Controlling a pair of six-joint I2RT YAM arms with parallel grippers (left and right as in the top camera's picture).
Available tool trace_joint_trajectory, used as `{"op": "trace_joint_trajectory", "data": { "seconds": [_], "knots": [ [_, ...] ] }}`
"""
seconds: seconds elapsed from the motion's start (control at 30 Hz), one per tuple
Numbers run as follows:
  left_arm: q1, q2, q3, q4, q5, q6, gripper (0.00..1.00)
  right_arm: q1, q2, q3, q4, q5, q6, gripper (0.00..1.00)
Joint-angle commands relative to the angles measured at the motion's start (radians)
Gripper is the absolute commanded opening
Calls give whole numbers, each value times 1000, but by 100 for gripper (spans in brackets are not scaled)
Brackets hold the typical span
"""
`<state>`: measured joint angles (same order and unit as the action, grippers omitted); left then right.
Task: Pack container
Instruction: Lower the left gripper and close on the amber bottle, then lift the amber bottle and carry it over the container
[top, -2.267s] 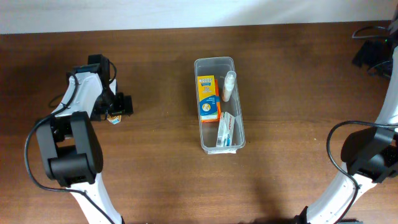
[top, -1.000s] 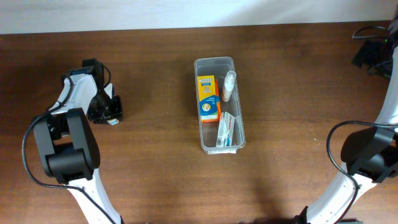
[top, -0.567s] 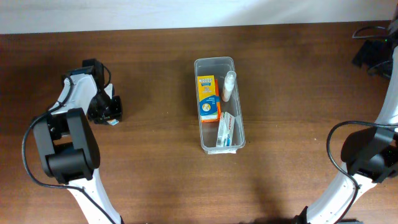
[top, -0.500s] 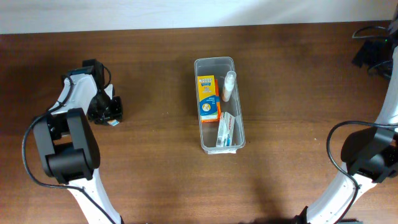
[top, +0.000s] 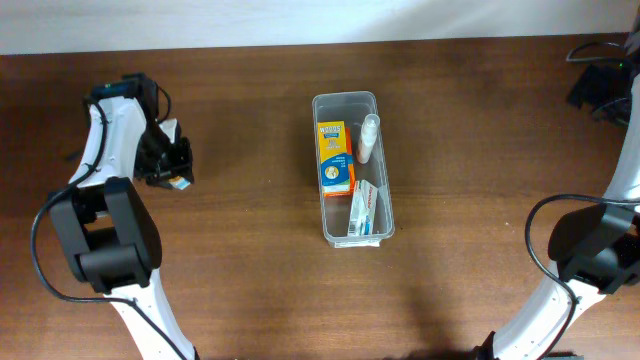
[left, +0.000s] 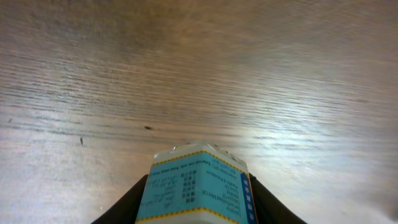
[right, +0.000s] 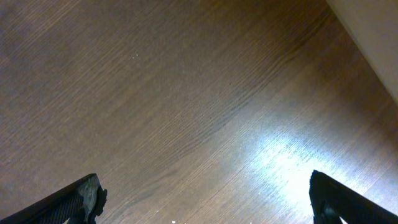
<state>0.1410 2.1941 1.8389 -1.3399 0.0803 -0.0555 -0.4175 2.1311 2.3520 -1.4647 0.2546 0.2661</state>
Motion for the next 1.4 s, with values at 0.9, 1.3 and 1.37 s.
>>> {"op": "trace_joint_trajectory", "data": {
  "seconds": [0.9, 1.3, 1.37],
  "knots": [
    [-505, 3, 444, -286, 235, 9, 40, -8, 3, 7, 0, 19, 3, 98],
    [-689, 3, 443, -235, 130, 8, 41, -8, 3, 7, 0, 19, 3, 98],
    [-701, 3, 439, -226, 121, 8, 41, -8, 3, 7, 0, 19, 3, 98]
  ]
}}
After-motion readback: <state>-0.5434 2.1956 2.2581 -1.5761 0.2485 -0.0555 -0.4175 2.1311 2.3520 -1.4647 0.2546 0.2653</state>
